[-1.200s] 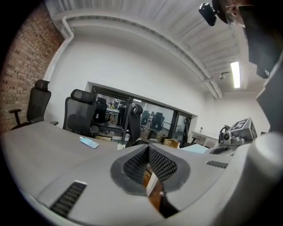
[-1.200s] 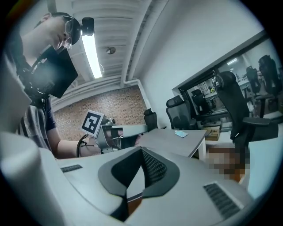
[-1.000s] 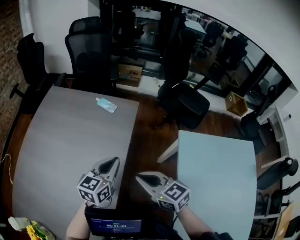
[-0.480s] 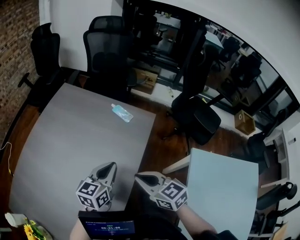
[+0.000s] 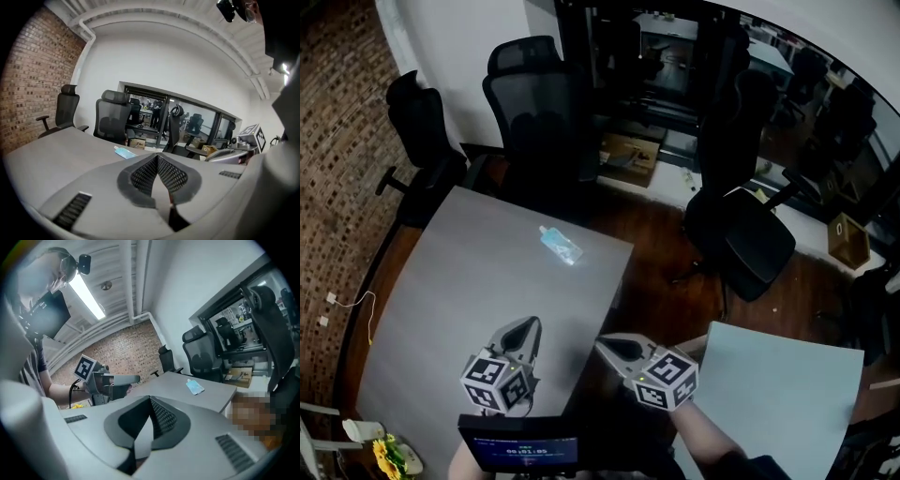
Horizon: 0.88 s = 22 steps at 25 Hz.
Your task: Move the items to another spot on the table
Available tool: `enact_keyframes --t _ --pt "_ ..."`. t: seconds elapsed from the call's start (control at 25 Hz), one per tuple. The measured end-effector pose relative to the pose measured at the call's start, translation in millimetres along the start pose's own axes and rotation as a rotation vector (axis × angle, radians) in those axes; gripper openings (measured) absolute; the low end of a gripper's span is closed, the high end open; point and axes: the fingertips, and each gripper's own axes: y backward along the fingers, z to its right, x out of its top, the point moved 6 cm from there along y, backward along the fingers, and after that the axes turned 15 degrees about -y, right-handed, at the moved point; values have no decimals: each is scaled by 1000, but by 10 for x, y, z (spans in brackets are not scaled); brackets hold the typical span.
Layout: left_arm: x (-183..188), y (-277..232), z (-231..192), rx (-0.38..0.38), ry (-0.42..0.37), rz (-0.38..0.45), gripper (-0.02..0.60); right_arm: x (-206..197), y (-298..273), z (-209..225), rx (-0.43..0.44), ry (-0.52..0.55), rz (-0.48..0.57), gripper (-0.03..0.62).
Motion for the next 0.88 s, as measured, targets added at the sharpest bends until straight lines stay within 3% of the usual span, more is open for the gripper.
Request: enact_keyframes --t 0.12,0.24,0.56,0.68,0.88 --pt "122 -204 2 43 -36 -32 8 205 48 265 23 -25 9 -20" --pt "173 -364 -11 65 -13 -50 8 397 17 450 61 -46 0 -20" --pt "223 -742 -362 145 -86 -89 6 801 -334 713 63 25 -87 -20" --pt "102 -904 -671 140 -52 -110 7 890 -683 750 52 49 -125 -20" --pt "-173 -1321 -962 110 92 -110 6 1099 -1121 876 85 63 -204 8"
